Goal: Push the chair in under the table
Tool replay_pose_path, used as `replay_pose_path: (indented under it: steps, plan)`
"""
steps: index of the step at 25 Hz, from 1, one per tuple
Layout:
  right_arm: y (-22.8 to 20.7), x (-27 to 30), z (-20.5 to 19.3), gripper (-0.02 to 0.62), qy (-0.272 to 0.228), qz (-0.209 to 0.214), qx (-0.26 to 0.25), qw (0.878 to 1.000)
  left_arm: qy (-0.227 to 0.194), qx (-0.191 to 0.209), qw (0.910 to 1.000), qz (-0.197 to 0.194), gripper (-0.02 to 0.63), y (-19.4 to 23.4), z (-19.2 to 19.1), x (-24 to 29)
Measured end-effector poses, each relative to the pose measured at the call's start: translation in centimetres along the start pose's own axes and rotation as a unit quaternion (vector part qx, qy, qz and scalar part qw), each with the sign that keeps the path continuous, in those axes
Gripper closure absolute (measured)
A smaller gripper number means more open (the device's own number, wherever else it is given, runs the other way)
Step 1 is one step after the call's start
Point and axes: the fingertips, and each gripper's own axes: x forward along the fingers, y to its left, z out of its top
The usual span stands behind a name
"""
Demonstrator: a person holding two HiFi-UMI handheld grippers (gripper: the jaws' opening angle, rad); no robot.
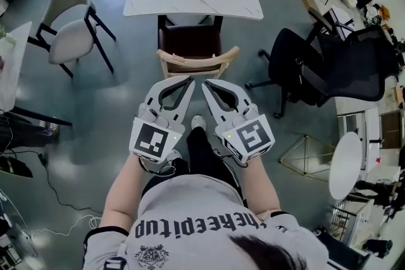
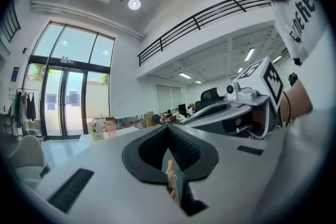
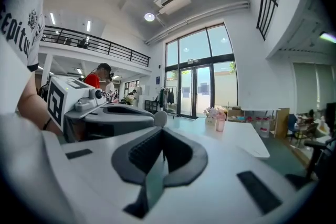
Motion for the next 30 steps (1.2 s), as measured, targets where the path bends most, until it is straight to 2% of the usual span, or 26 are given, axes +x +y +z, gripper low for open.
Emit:
replay_pose_path:
  steps: [7, 20, 30]
  plan:
    - [2.2, -0.4, 2.3, 0.584, -0.027, 0.009, 0.0, 1.0, -0.018, -0.026, 0.9995, -0.001, 0.591, 0.1, 2.2, -2.6]
    - [5.1, 0.0, 4.9, 0.584, -0.054, 0.02, 0.0, 0.998, -0.037, -0.002, 0.9993, 0.005, 0.591, 0.8, 4.1, -5.8]
    - [6.5, 0.3, 5.4, 0.584, -0.054, 0.021, -0.004, 0.998, -0.042, -0.008, 0.999, 0.014, 0.591, 1.4, 4.6, -7.3]
